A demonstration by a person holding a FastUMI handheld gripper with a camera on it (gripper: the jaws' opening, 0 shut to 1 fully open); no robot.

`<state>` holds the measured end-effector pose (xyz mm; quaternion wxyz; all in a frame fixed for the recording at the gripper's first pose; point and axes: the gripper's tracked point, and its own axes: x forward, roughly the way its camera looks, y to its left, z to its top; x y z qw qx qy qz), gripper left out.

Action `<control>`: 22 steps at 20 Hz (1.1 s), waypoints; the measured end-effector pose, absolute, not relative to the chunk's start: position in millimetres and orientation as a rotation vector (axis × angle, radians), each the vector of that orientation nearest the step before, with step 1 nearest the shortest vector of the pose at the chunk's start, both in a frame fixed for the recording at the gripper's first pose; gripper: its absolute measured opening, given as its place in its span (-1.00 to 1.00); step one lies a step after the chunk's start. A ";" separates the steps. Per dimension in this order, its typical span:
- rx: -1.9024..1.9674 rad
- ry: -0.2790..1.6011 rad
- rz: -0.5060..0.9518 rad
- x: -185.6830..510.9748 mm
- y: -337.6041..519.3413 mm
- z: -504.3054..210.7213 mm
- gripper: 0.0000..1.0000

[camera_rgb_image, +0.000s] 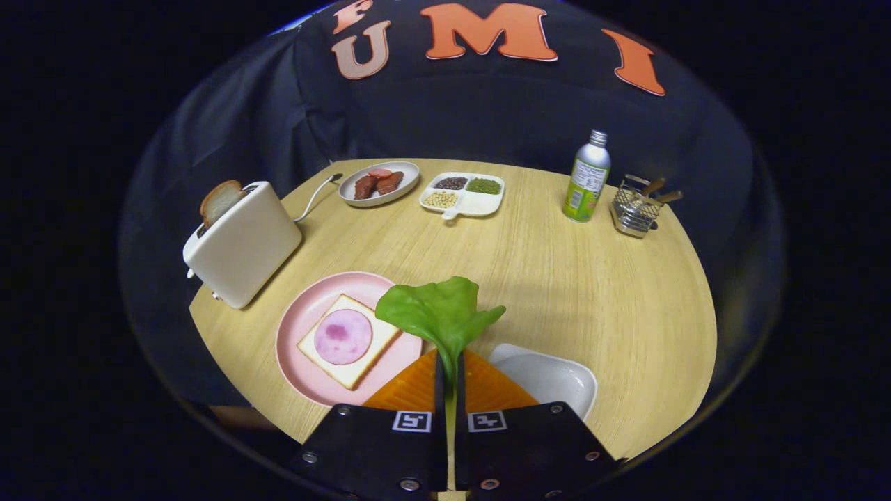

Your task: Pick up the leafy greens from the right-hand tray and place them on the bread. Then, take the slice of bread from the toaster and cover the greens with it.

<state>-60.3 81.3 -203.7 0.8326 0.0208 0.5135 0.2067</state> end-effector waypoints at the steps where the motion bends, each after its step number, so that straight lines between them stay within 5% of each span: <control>1: 0.043 1.084 0.458 -60.3 89.7 -203.0 -0.91; 22: 0.000 1.138 0.650 -67.2 191.1 -237.7 -0.88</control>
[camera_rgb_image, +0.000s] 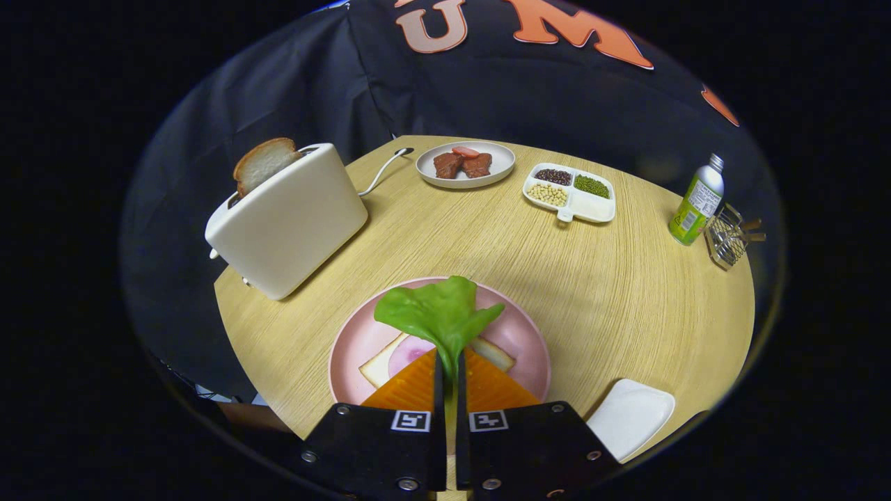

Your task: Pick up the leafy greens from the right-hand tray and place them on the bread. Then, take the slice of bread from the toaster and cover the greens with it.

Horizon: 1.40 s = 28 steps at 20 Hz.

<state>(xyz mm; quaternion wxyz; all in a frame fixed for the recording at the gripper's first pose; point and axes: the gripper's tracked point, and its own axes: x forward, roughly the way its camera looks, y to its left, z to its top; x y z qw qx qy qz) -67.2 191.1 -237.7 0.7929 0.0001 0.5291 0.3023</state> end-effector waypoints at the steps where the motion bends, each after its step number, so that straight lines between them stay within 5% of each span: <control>1: 0.014 1.149 0.658 -69.7 195.6 -239.9 -0.88; 8: 0.051 1.203 0.699 -81.9 206.3 -248.2 -0.83; 23: 0.028 1.131 0.681 -70.1 206.8 -224.6 0.00; 28: -0.025 1.136 0.702 -75.6 219.7 -226.5 0.07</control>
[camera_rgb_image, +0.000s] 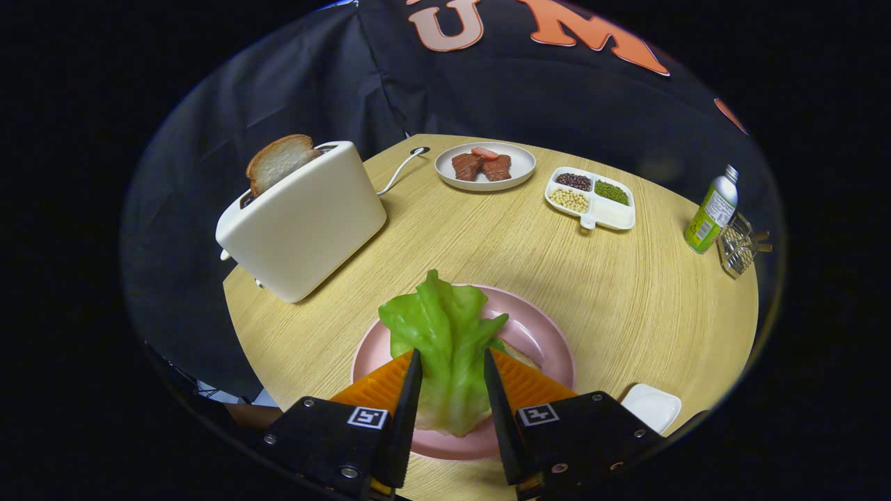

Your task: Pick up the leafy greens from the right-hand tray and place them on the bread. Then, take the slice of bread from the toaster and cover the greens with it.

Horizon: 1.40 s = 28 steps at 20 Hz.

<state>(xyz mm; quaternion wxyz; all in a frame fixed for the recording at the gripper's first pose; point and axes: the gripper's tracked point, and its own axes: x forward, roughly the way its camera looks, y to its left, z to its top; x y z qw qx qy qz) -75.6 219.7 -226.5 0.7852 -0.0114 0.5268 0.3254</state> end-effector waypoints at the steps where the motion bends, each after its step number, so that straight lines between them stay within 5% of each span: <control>1: -0.050 1.146 0.703 -78.0 221.4 -231.5 0.08; 12: -0.042 1.108 0.670 -53.7 237.5 -195.7 0.08; 28: 0.156 1.049 0.804 -11.6 379.2 -73.6 0.64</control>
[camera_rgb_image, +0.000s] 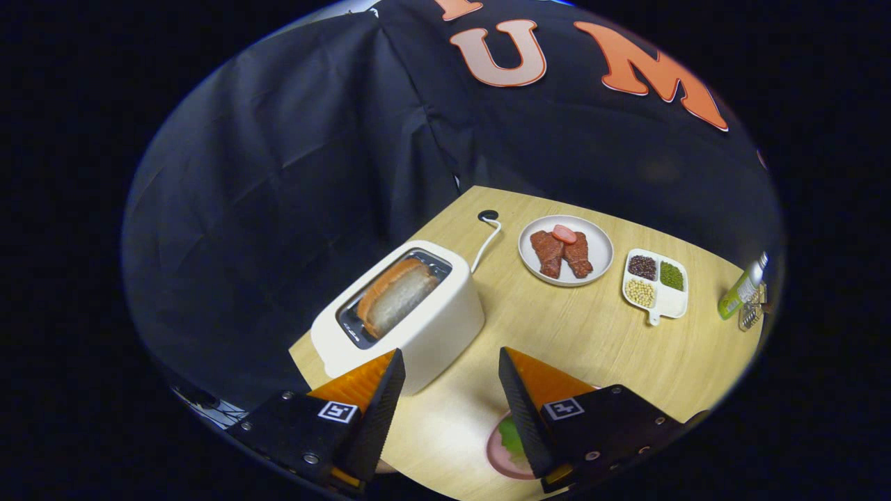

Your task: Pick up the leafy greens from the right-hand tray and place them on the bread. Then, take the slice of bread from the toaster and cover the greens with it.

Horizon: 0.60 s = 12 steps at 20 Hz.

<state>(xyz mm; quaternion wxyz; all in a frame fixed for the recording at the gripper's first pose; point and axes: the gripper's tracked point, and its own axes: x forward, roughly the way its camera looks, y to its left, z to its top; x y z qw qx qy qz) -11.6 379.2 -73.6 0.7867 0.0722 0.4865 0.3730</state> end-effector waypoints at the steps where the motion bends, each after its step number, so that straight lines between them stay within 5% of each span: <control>1: 0.170 1.051 0.809 -8.9 386.4 -69.1 0.68; 12: 0.224 1.165 0.818 4.7 453.0 -63.9 0.74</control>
